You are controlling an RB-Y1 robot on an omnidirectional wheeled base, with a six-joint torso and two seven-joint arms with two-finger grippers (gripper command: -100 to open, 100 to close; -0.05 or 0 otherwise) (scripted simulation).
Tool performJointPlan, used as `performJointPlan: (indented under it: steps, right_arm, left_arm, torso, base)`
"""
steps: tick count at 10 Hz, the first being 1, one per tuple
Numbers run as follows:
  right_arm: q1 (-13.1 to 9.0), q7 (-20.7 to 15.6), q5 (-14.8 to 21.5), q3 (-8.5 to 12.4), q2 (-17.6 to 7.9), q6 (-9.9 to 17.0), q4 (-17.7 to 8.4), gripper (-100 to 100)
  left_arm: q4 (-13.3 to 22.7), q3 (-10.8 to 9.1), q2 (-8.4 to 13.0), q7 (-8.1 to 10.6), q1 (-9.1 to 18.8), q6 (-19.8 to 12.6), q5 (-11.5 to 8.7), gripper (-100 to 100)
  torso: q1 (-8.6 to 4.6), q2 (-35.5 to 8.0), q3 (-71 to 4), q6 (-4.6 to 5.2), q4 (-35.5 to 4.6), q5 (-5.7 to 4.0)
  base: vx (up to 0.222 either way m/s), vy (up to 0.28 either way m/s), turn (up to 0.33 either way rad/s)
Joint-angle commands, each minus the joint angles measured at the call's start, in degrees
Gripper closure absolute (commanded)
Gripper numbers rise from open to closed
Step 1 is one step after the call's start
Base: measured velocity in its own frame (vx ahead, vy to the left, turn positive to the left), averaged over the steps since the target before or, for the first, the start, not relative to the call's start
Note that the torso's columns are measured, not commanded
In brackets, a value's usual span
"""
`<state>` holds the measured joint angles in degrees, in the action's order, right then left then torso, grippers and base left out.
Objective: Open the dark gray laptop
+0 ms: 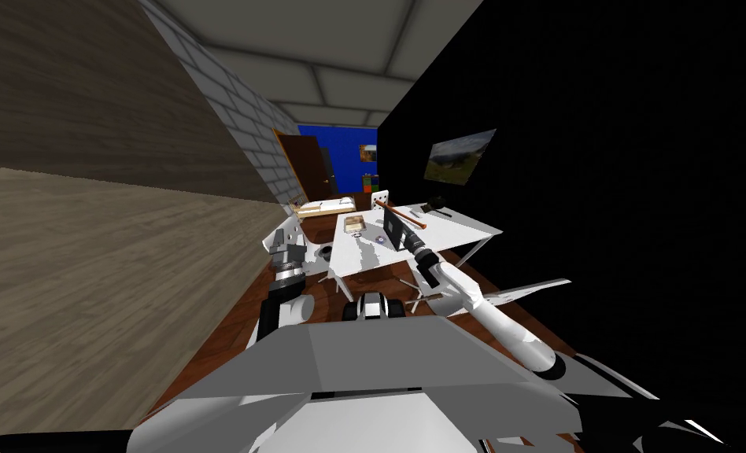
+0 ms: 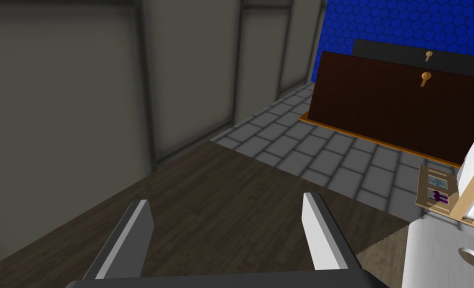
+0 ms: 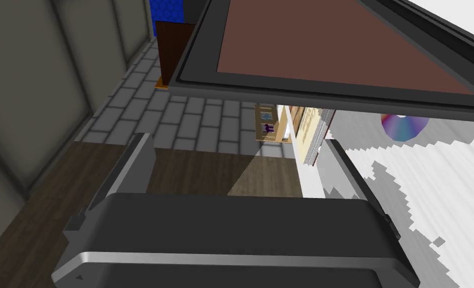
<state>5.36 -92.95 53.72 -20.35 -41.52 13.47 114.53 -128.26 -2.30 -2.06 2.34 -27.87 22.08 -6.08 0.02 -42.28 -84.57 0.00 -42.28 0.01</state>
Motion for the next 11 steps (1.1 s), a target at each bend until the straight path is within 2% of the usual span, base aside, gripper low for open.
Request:
performJointPlan:
  steps: [1, 7, 9, 11]
  right_arm:
    - [-0.8, -4.0, 2.0, -1.0, -1.7, 1.5, -0.8, -100]
    - [-3.0, -12.7, 6.8, -3.4, -6.0, 4.9, -2.6, -100]
    - [-3.5, -14.6, 7.8, -3.9, -7.1, 5.6, -3.0, -100]
    - [-3.5, -14.2, 7.3, -3.9, -6.9, 5.6, -2.8, -100]
  left_arm:
    - [0.0, 0.0, 0.0, 0.0, 0.0, 0.0, 0.0, 0]
    - [0.0, 0.0, 0.0, 0.0, 0.0, 0.0, 0.0, 0]
    - [0.0, 0.0, 0.0, 0.0, 0.0, 0.0, 0.0, 0]
    - [0.0, 0.0, 0.0, 0.0, 0.0, 0.0, 0.0, 0]
  torso:
    - [-0.02, 0.0, 0.0, 0.0, 0.0, -0.01]
    - [0.0, 0.0, 0.0, 0.0, 0.0, 0.0]
    - [-0.05, 0.0, 0.0, 0.0, 0.0, -0.02]
    - [-0.05, 0.0, 0.0, 0.0, 0.0, -0.02]
  base:
    - [0.019, 0.014, -0.005]
    - [0.021, 0.019, -0.006]
    - [0.014, 0.012, -0.003]
    - [0.003, 0.002, 0.0]
